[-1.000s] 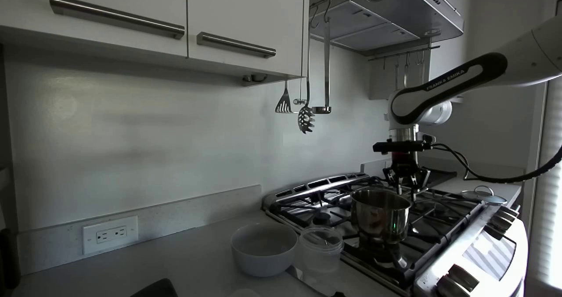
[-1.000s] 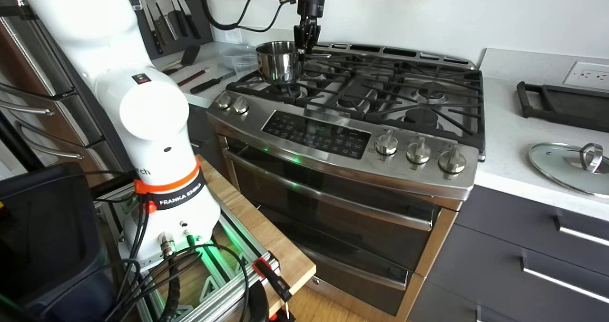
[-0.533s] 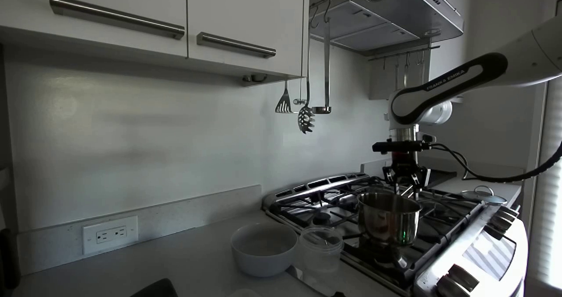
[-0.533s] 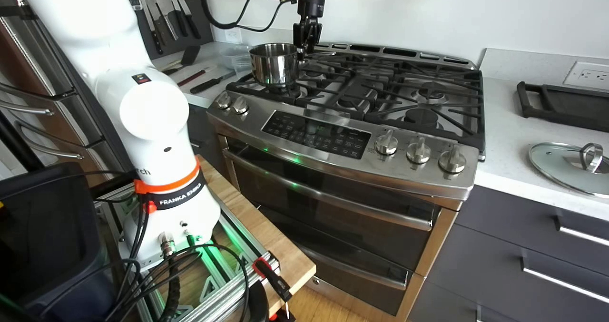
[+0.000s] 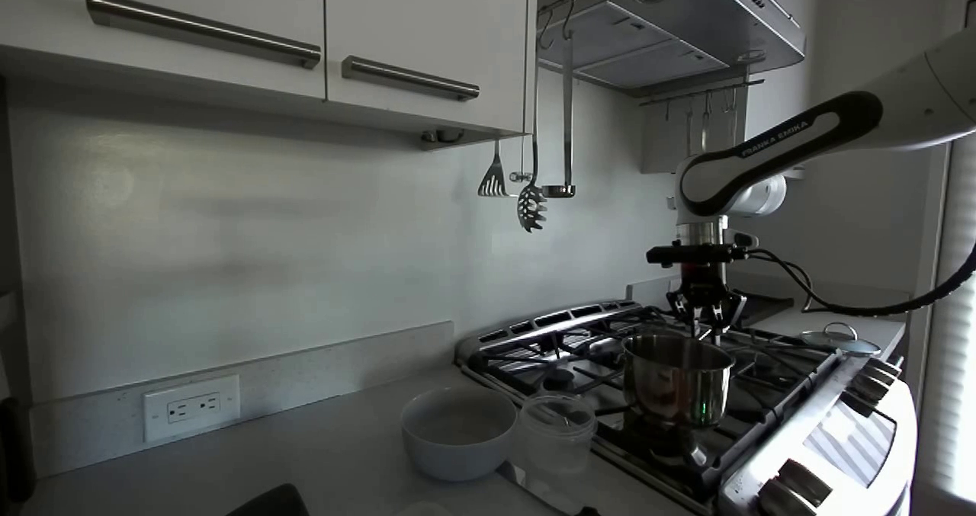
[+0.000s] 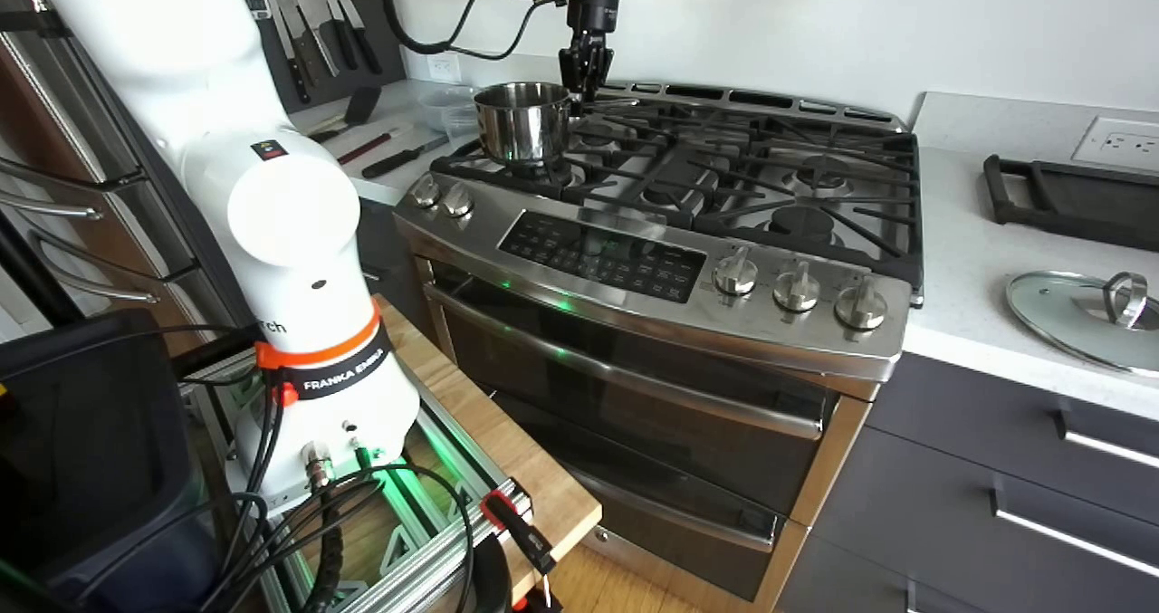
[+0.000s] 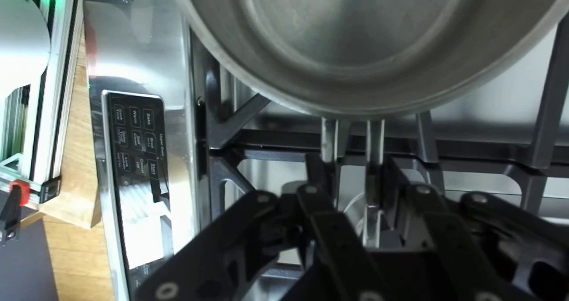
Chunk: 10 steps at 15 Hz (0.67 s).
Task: Move the silver pot backwards
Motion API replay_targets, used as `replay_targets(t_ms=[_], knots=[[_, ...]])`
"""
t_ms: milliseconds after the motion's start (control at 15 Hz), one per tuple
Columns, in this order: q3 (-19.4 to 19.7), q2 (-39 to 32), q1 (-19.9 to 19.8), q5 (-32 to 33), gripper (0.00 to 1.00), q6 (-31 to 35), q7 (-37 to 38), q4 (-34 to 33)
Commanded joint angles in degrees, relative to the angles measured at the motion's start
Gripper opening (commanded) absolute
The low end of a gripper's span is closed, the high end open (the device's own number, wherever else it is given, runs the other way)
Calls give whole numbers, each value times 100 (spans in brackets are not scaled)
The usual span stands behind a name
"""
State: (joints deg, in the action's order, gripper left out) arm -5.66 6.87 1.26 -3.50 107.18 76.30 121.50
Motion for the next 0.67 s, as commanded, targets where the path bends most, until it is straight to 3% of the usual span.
replay_targets(t_ms=[0, 600], knots=[[41, 153, 9, 5, 8, 157, 117, 165], [156, 12, -58, -127, 8, 1115, 49, 44]])
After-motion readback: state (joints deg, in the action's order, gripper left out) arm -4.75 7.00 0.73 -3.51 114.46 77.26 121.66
